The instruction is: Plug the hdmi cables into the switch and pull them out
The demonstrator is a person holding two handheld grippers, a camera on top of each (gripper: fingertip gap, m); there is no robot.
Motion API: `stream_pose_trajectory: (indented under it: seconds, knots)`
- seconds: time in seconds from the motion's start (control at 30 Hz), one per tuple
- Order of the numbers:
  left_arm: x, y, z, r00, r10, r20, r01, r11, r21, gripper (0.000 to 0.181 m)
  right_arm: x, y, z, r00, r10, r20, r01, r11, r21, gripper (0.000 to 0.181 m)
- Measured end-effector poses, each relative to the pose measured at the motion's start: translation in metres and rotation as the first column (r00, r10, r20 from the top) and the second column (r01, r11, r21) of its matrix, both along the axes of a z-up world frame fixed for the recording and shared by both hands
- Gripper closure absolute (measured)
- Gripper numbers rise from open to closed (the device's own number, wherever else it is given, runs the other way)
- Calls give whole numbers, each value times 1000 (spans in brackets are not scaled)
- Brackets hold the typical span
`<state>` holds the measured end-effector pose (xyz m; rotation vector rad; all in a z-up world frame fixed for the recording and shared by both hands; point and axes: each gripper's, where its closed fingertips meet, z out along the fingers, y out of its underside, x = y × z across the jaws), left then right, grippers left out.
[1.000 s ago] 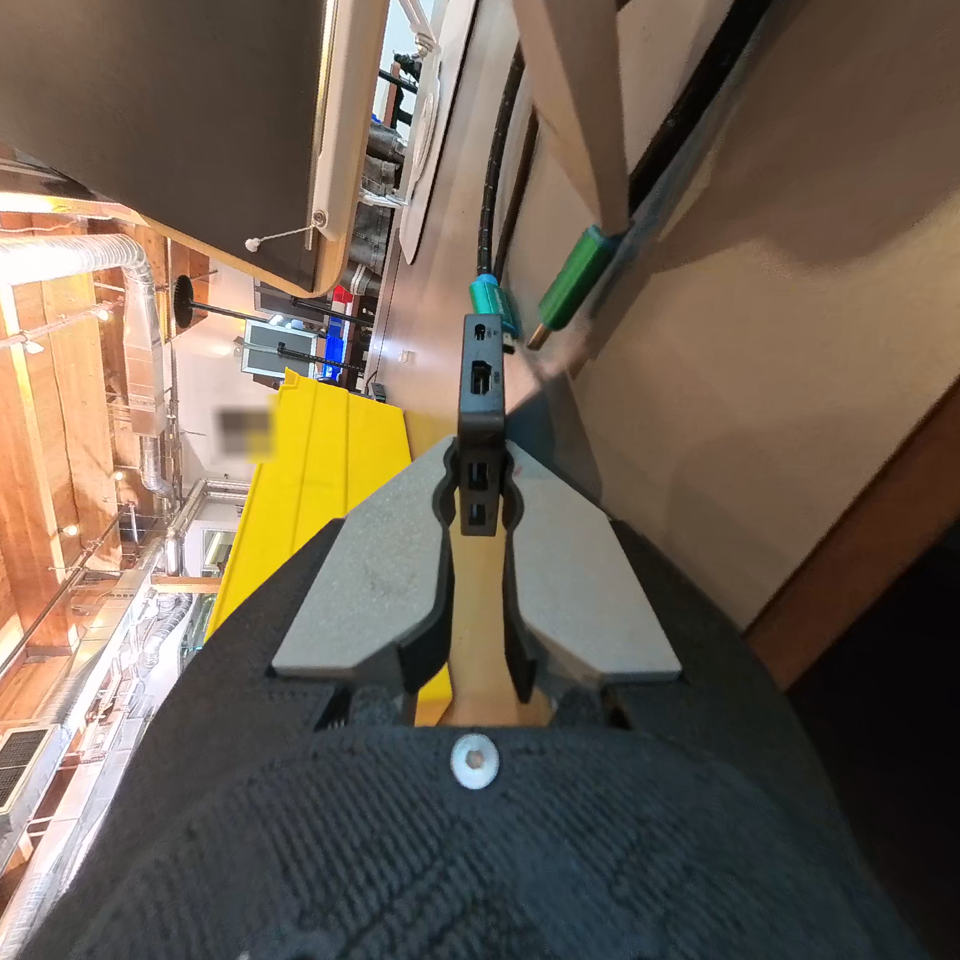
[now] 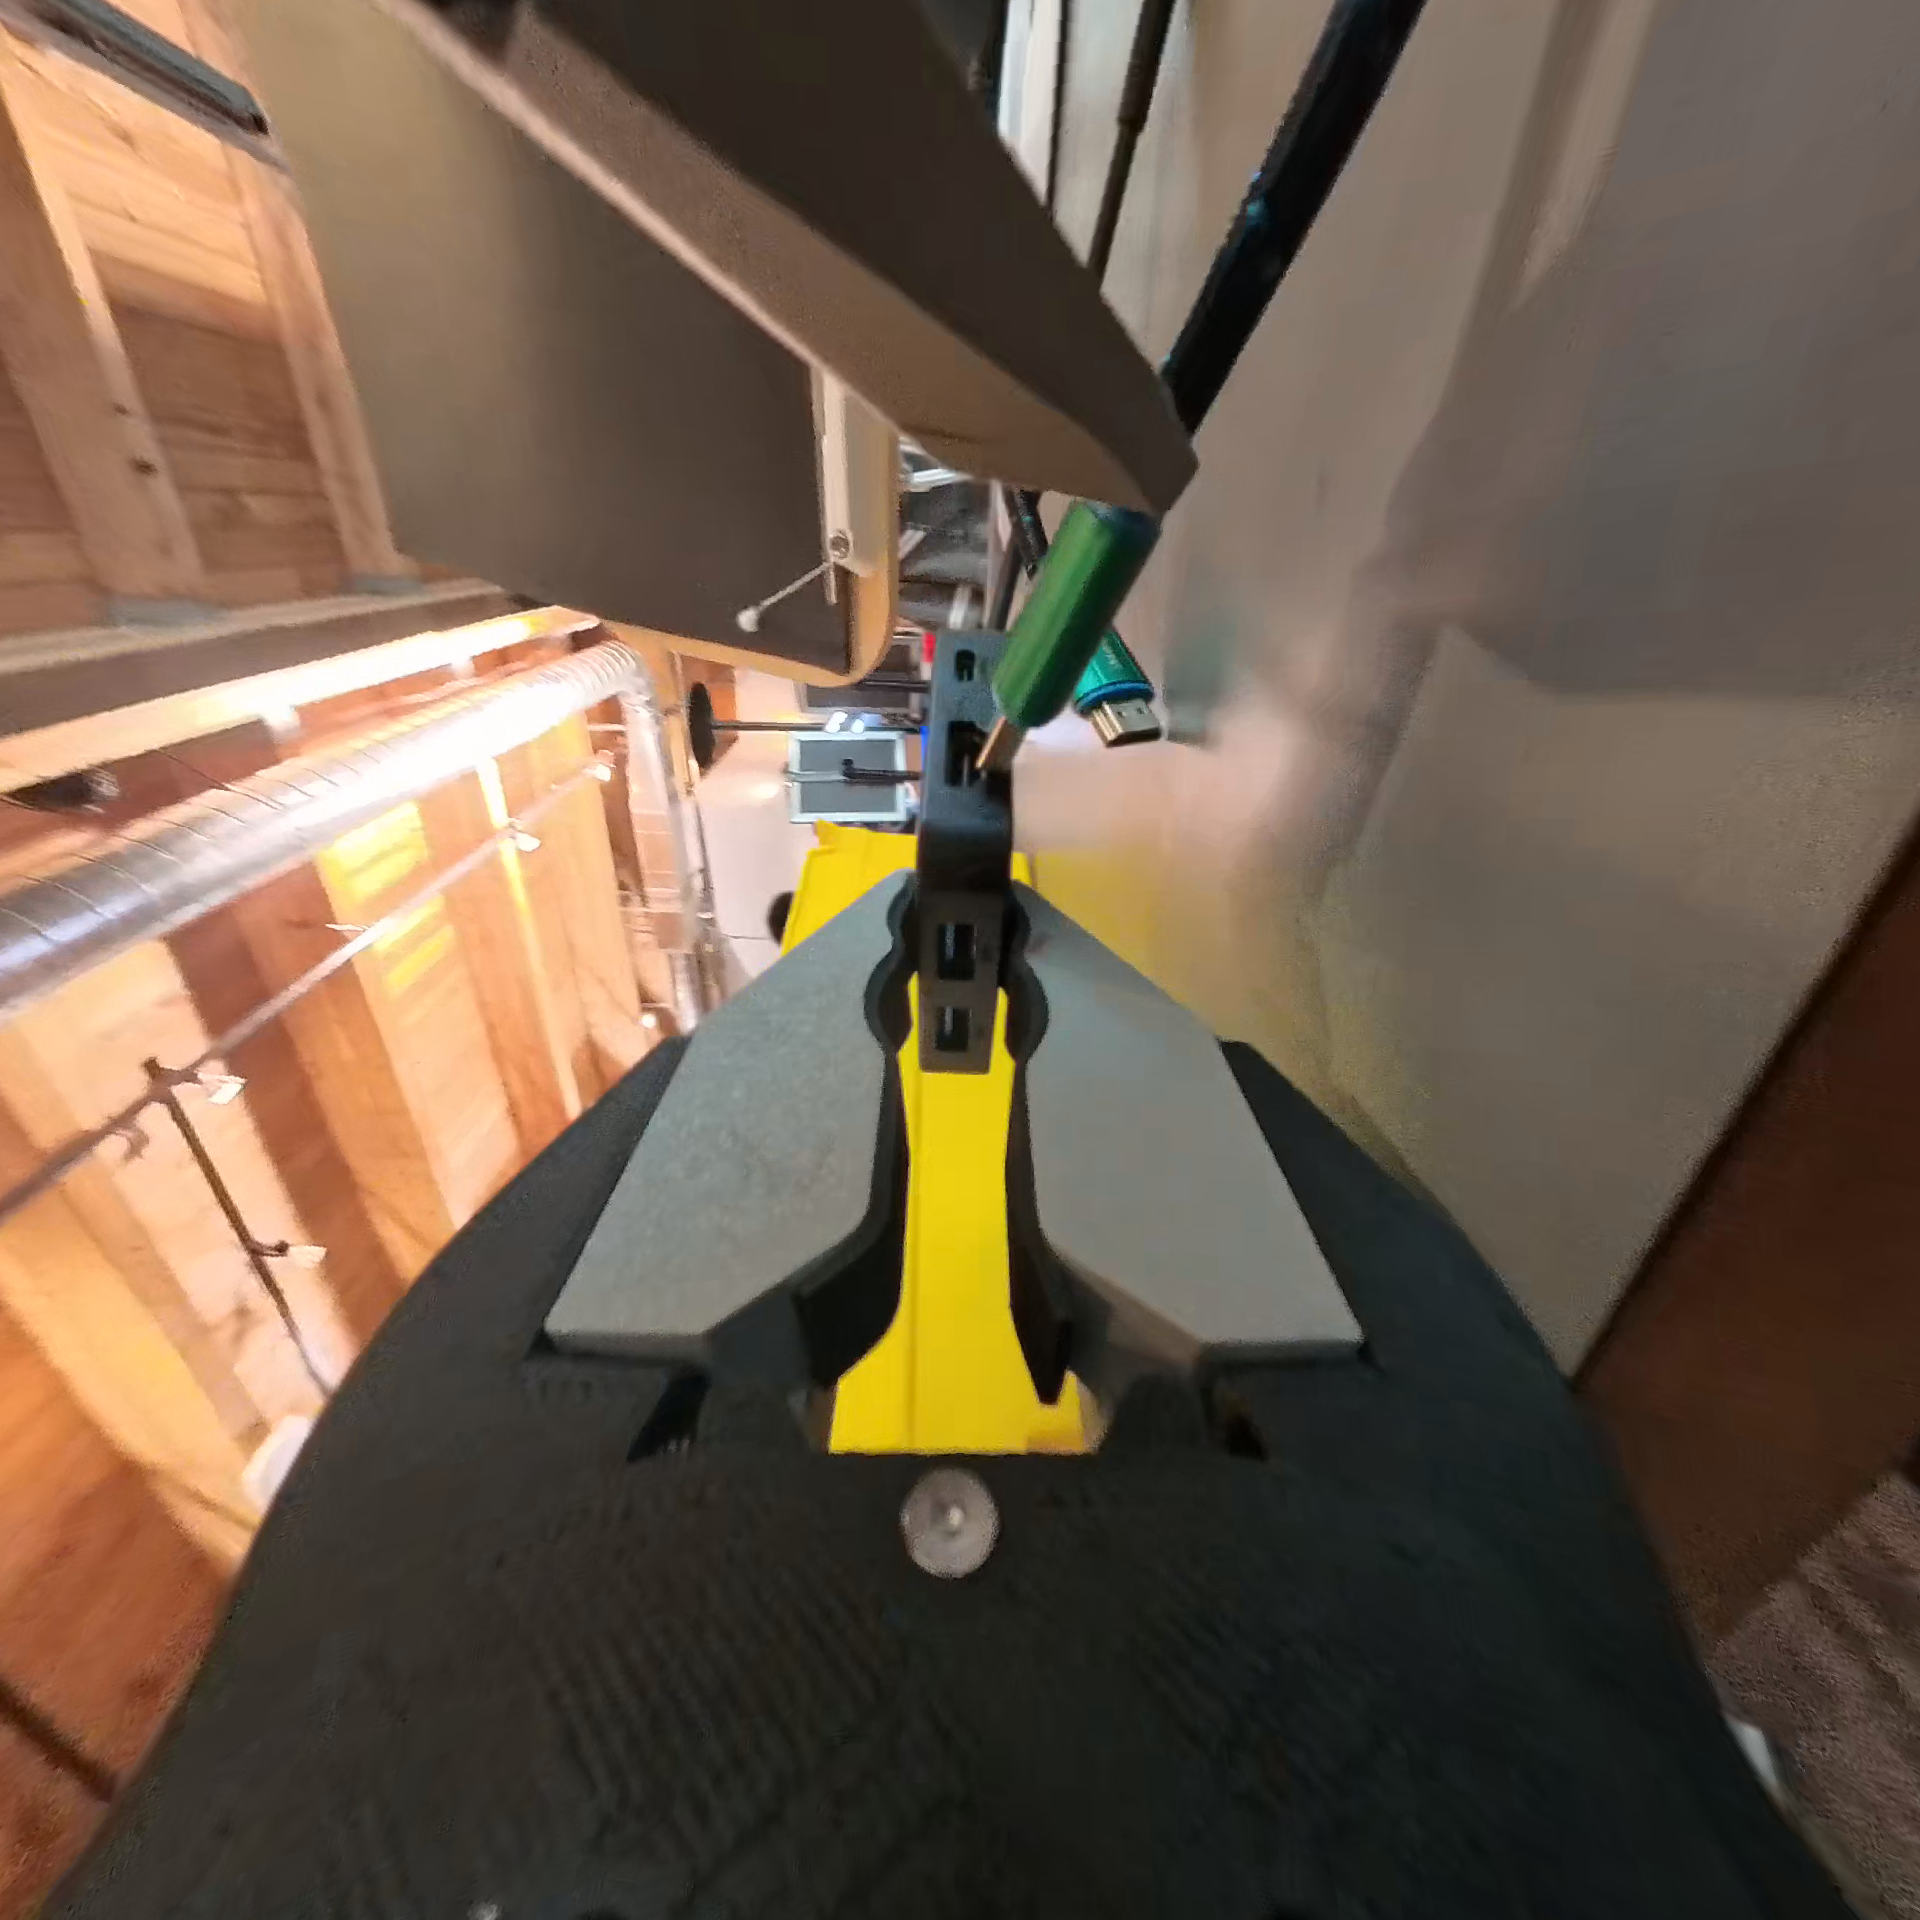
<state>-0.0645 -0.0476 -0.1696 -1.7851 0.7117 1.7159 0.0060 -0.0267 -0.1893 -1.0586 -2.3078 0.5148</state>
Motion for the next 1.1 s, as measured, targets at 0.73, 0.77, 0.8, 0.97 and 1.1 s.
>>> stream_pose_trajectory:
  seconds: [0.73,0.77,0.8,0.97,1.1]
  knots:
    - [6,2,2,996,-14,-92,8,998,-67,170,2,2,2,999,32,-9,-30,980,198,175]
    - [6,2,2,995,-11,-94,4,997,-73,170,2,2,2,999,35,-7,-32,977,211,175]
    - [6,2,2,995,-9,-97,2,997,-76,170,2,3,2,999,39,-7,-36,975,221,175]
    - [9,3,2,993,-21,-112,12,996,-86,170,3,6,2,999,45,1,-44,977,208,175]
    - [19,7,-1,992,-50,-112,36,992,-122,171,5,17,0,1000,-1,27,-6,972,235,175]
